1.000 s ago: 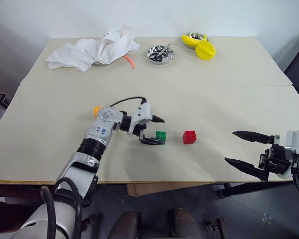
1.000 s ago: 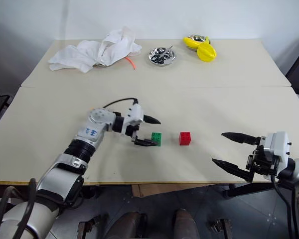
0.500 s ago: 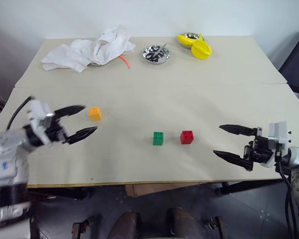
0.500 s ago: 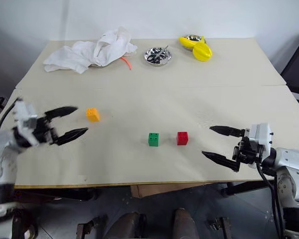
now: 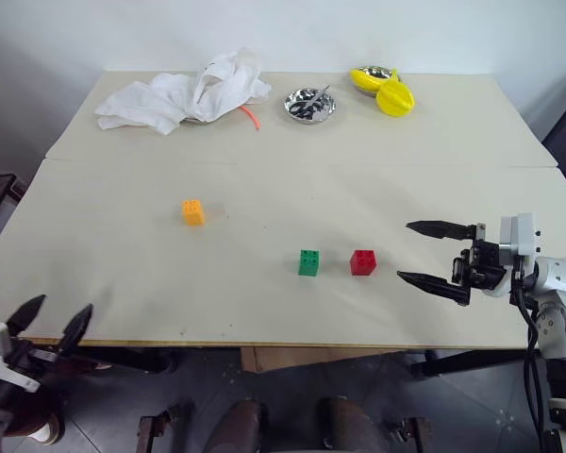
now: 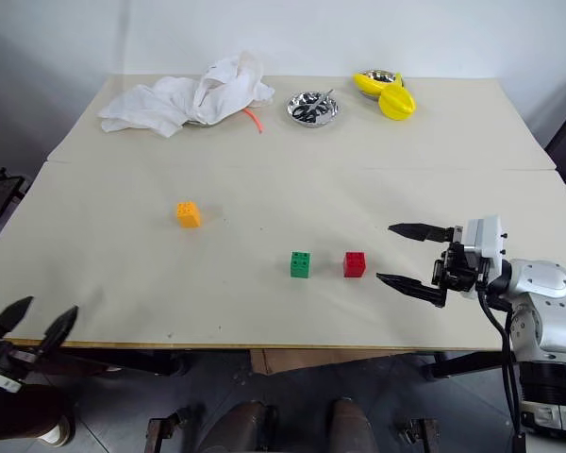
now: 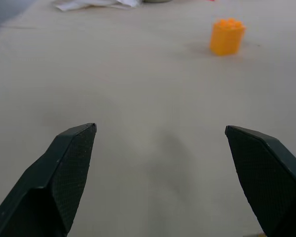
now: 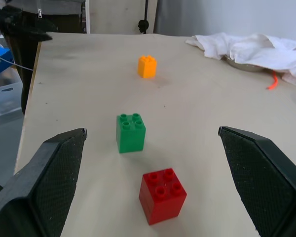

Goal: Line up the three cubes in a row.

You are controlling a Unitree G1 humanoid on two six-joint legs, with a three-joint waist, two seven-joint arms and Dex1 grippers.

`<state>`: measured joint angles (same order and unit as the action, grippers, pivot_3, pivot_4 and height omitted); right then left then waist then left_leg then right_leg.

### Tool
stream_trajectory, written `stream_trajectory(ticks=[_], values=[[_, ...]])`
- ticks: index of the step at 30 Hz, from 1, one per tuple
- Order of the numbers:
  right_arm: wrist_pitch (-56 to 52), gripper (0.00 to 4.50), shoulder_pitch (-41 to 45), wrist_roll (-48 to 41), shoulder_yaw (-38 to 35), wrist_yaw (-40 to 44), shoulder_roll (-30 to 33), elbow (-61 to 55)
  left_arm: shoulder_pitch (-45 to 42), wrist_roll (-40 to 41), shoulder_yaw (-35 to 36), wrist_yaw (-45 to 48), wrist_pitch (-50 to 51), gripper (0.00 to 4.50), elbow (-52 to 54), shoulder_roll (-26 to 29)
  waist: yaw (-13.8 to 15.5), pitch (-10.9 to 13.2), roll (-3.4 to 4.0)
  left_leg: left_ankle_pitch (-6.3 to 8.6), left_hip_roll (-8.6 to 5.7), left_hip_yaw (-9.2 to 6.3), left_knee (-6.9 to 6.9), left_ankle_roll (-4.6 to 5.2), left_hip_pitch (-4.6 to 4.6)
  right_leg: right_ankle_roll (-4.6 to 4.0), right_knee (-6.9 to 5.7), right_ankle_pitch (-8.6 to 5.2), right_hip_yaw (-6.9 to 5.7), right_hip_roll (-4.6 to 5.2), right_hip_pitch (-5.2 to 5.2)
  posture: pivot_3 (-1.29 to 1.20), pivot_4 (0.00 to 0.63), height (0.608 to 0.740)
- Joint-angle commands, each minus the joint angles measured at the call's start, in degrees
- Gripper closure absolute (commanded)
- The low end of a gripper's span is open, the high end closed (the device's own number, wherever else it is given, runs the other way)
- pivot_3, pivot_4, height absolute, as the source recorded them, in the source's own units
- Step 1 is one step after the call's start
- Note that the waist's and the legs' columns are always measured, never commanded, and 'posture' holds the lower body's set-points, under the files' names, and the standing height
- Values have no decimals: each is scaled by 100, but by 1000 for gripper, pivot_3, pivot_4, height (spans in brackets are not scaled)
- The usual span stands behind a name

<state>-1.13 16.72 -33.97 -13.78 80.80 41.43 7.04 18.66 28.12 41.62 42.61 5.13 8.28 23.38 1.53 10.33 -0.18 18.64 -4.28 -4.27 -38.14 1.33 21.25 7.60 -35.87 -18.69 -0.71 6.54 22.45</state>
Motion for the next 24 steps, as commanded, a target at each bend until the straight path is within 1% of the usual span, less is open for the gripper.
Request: stream_trajectory(ticks=[1, 3, 6, 8, 10, 13, 15, 17, 20, 24], values=[[89, 0, 4, -78, -116, 102, 55, -46, -261, 45, -467, -556, 551, 48, 761, 110, -8, 0, 0, 0, 1, 0, 0, -1, 0, 0, 0, 0, 0, -1, 1, 0, 150, 740], [82, 0, 5, -65, -110, 133, 66, -14, -671, -51, -845, -997, 1059, 48, 1013, 220, 2, -1, 1, -1, 1, 0, -1, -2, -2, 0, -4, 0, 0, -2, 0, 0, 150, 740], [36, 0, -22, -45, -93, 173, 102, -8, -1669, -199, -1350, -2195, 2232, 48, 1311, 209, 10, -1, 1, -2, -1, -1, -5, -3, -2, 0, -10, 0, -1, -4, 0, 0, 150, 740], [-49, 0, -52, -60, -88, 180, 138, -45, -2243, -361, -1797, -2661, 2896, 48, 1341, 196, -8, -3, -1, -2, -2, 0, -5, -3, -3, 2, -15, 1, 1, -7, 3, 0, 150, 740], [-118, 0, -89, -80, -89, 166, 157, -101, -2700, -698, -2209, -3093, 3445, 48, 1233, 230, -24, -4, 0, -2, -3, 3, -3, -2, -3, 3, -20, 1, 2, -8, 8, 0, 150, 740], [-261, 0, -146, -108, -52, 87, 155, -304, -3544, -826, -2405, -3748, 3781, 48, 621, -218, -50, -4, 1, 0, 1, 11, 6, -4, 0, 3, -36, 2, 2, -15, 19, 0, 150, 740], [-331, 0, -163, -113, -29, 27, 134, -412, -3916, -1038, -2565, -4031, 3929, 48, 223, -375, -38, -4, 0, 0, 1, 12, 0, -5, 1, 3, -43, 1, -15, -17, 22, 0, 150, 740], [-397, 0, -205, -125, -19, -40, 104, -546, -4261, -1279, -2705, -4359, 3836, 48, -154, -600, -24, -4, 0, -1, 0, 15, -4, -5, 1, 3, -42, 1, -26, -17, 23, 0, 150, 740], [-482, 0, -286, -149, -33, -160, 50, -731, -4624, -1398, -2862, -4495, 3683, 48, -562, -913, 3, -2, -4, -1, -2, 15, -12, -5, 3, 4, -30, 2, -34, -16, 21, 0, 150, 740], [-511, 0, -446, -165, -61, -259, -4, -904, -4775, -1529, -3014, -4460, 3498, 48, -801, -1026, 7, -3, -5, -1, -3, 15, -9, -5, 4, 6, -24, 3, -36, -14, 21, 0, 150, 740]])
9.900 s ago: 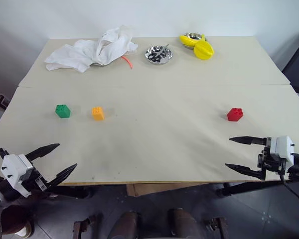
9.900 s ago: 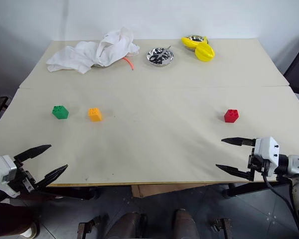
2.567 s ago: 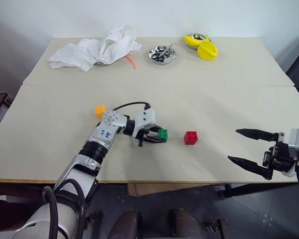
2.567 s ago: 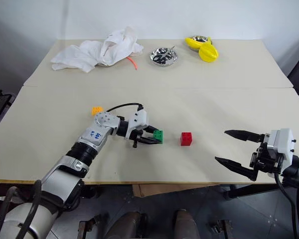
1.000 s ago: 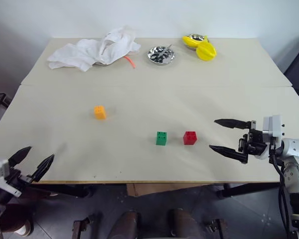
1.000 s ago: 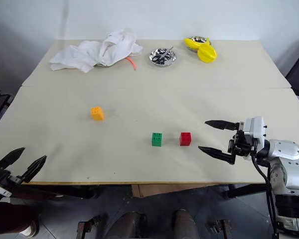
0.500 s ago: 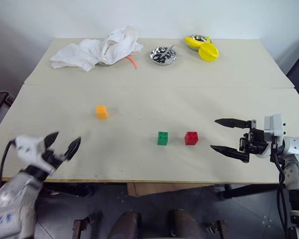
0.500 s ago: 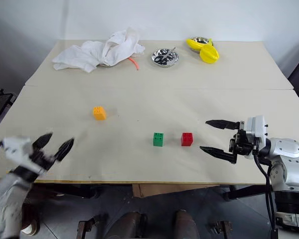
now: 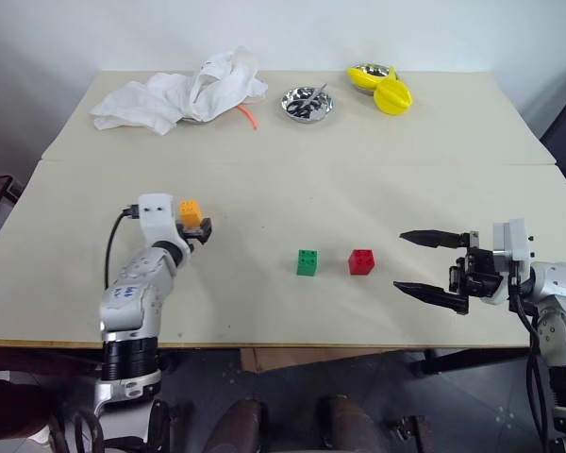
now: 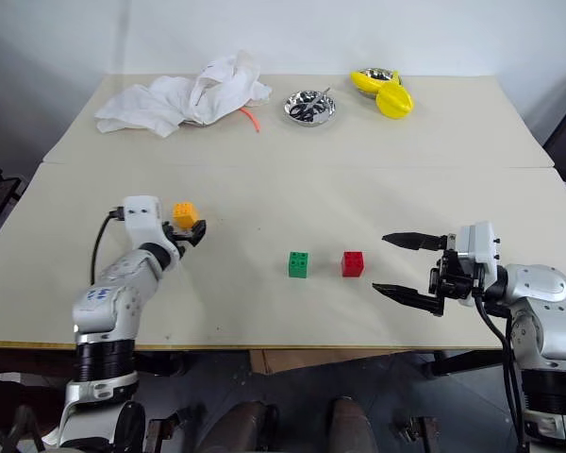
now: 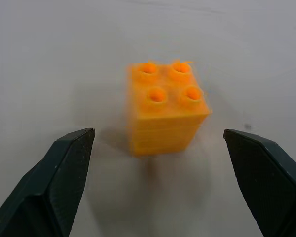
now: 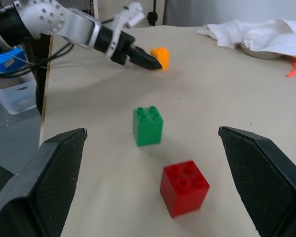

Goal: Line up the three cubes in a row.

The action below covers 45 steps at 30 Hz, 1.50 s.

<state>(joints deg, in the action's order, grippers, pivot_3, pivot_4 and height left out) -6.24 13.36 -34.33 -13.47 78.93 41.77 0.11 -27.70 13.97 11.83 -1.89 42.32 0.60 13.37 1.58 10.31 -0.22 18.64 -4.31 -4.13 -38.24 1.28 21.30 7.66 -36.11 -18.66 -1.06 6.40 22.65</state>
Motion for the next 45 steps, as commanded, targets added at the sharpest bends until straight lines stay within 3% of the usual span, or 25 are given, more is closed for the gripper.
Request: stream_trajectory(ticks=[1, 7, 10, 18, 21, 25, 28, 33, 38, 45], values=[[1, 0, -159, -134, -94, -98, -55, -249, -177, -160, -67, -2, -296, 48, -92, -16, 3, 0, -1, 0, 0, -1, 0, 0, 0, 0, 0, 0, 0, 0, 0, 0, 150, 740], [1, 0, -338, -147, -85, -222, -141, -395, -434, -245, 62, 16, -653, 48, -468, 88, 0, 0, 0, -1, 1, 0, -4, -2, 0, 0, 0, 0, -2, -1, 0, 0, 150, 740], [25, 0, -399, -143, -73, -238, -164, -414, -532, -235, 38, 141, -672, 553, -613, 153, -2, 0, 0, -1, 1, 0, -3, -2, 0, 0, -1, 0, -3, -1, 0, 0, 150, 740], [86, 0, -404, -120, -79, -267, -208, -389, -561, -260, 49, 232, -419, 2897, -548, 327, -4, 0, 0, -1, 0, 0, -3, -2, 0, 0, -2, 0, -3, -1, 0, 0, 150, 740], [140, 0, -417, -99, -126, -281, -197, -351, -457, -189, 81, 476, -329, 2975, -445, 552, -8, 0, 0, -1, 0, 0, -3, -1, 0, 0, -2, 0, -2, -1, 0, 0, 150, 740], [182, 0, -513, -95, -231, -295, -129, -338, -343, 475, -10, 2610, -1521, 2975, -482, 1032, -14, 0, 0, -1, 2, 0, -1, -2, 0, 0, -2, 0, -3, -1, 2, 0, 150, 740], [170, 0, -641, -120, -359, -269, -11, -358, -293, 574, -395, 5032, -2895, 2975, -1040, 1806, -15, -2, 3, -1, 2, 0, -4, -2, 1, 0, 7, 0, -9, 3, -2, 0, 150, 740], [92, 0, -936, -194, -641, -250, 237, -479, -774, 945, -913, 7987, -3721, 2975, -2019, 2310, -2, -7, 12, -1, 0, -2, 2, -1, -3, -1, 17, 0, -15, 5, -11, 0, 150, 740], [-77, 0, -1331, -348, -923, -196, 456, -757, -1550, 427, -1504, 8961, -4665, 2975, -3228, 2104, -10, -6, 11, -1, -2, -10, -3, 0, 1, -1, 17, 0, -18, 4, -16, 0, 150, 740], [-393, 0, -1946, -556, -1340, -125, 716, -1185, -2281, -220, -2027, 9286, -5642, 2975, -4734, 1622, -29, 1, -1, -1, 0, 1, 1, 4, 2, 2, 8, 1, -17, -4, -11, 0, 150, 740]])
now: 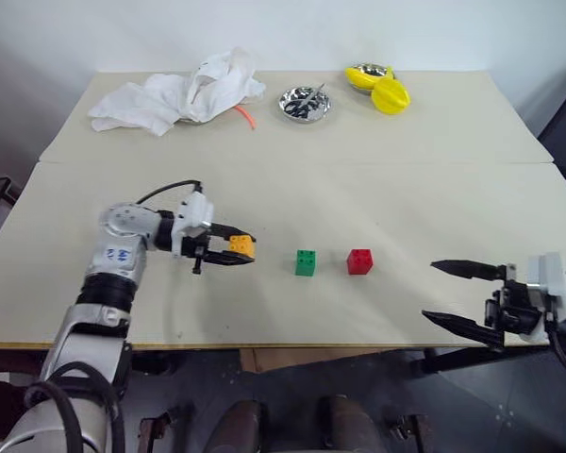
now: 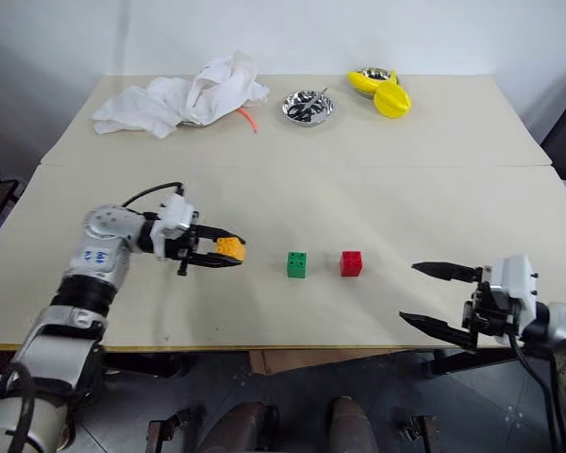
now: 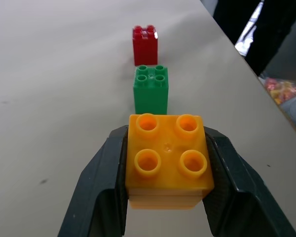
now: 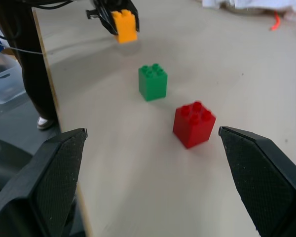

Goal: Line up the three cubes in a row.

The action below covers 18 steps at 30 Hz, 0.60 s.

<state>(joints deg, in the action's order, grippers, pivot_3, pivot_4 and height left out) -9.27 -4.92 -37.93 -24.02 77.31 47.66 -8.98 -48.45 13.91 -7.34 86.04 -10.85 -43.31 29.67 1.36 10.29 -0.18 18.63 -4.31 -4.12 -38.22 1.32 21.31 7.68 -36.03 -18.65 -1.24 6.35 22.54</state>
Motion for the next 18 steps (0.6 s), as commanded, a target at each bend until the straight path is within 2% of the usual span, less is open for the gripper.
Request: stream_trajectory(ticks=[1, 9, 18], values=[[-126, 0, -197, -226, -349, 20, 132, -339, -243, -298, -170, 491, -438, 2975, -496, -27, -10, 4, -6, 0, 1, 1, 0, 0, 0, 0, 0, 0, 1, 0, 1, 0, 150, 740], [-301, 0, -613, -352, -585, -122, 71, -730, -421, -613, -251, 363, -851, 2975, -1244, -117, 10, 5, -9, 0, 0, 0, -2, 1, 0, 1, 0, 0, 1, 1, 3, 0, 150, 740], [-333, 0, -550, -340, -450, -214, 36, -777, -728, -760, -211, 206, -1037, 2975, -1675, -255, 17, 5, -9, 0, -1, 0, -8, 2, 1, 1, -3, 0, 1, 1, 3, 0, 150, 740]])
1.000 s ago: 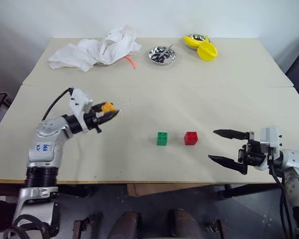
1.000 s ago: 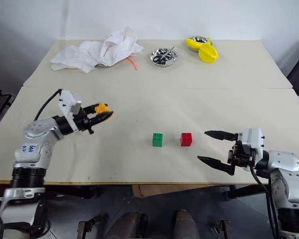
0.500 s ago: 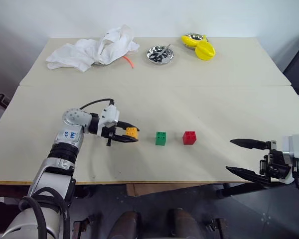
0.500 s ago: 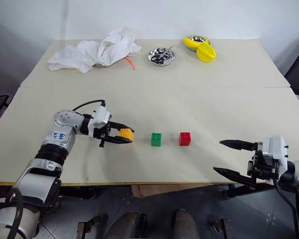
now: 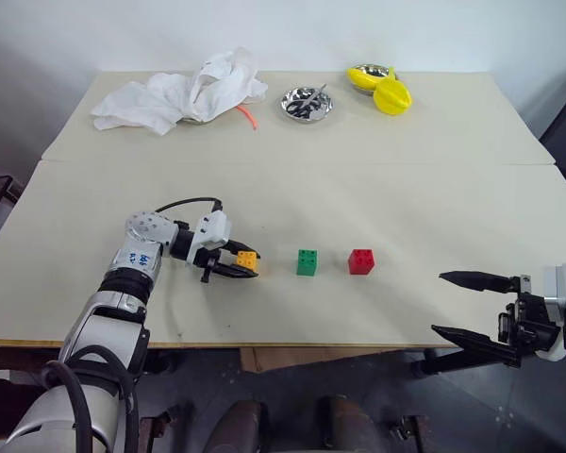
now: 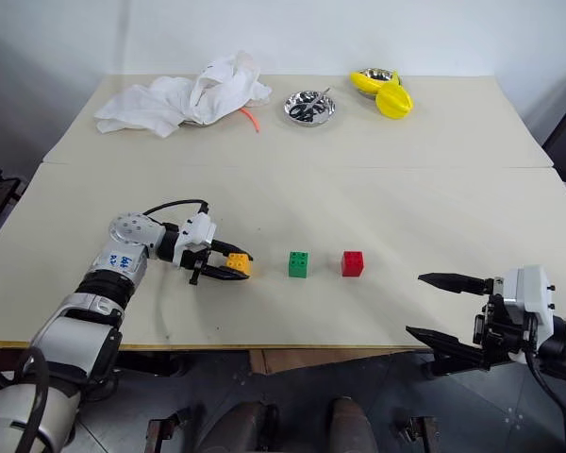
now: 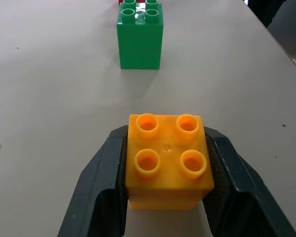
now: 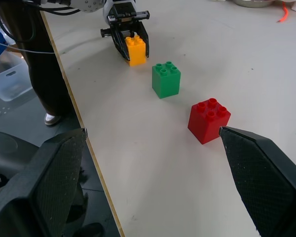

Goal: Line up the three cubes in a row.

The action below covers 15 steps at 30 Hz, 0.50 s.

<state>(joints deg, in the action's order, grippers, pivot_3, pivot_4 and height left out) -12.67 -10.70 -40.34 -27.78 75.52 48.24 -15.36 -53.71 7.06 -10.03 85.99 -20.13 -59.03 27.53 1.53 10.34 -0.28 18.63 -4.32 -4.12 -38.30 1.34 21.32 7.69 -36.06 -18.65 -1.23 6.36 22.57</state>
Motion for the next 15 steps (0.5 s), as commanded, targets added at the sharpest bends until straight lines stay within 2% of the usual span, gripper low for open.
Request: stream_trajectory(ticks=[1, 15], values=[[7, 0, 37, -97, -57, -47, -31, -147, -244, -115, 51, 190, -121, 2975, -166, -68, 1, 1, -1, 0, -1, 0, 1, 0, 0, 0, 0, 0, 0, 0, 0, 0, 150, 740], [-23, 0, 112, -90, 84, -223, -111, -269, -616, -452, 171, -106, -322, 2975, -768, -313, -8, 1, -2, 0, 0, 0, 0, 1, 1, 1, -29, 1, -1, -3, 2, 0, 150, 740]])
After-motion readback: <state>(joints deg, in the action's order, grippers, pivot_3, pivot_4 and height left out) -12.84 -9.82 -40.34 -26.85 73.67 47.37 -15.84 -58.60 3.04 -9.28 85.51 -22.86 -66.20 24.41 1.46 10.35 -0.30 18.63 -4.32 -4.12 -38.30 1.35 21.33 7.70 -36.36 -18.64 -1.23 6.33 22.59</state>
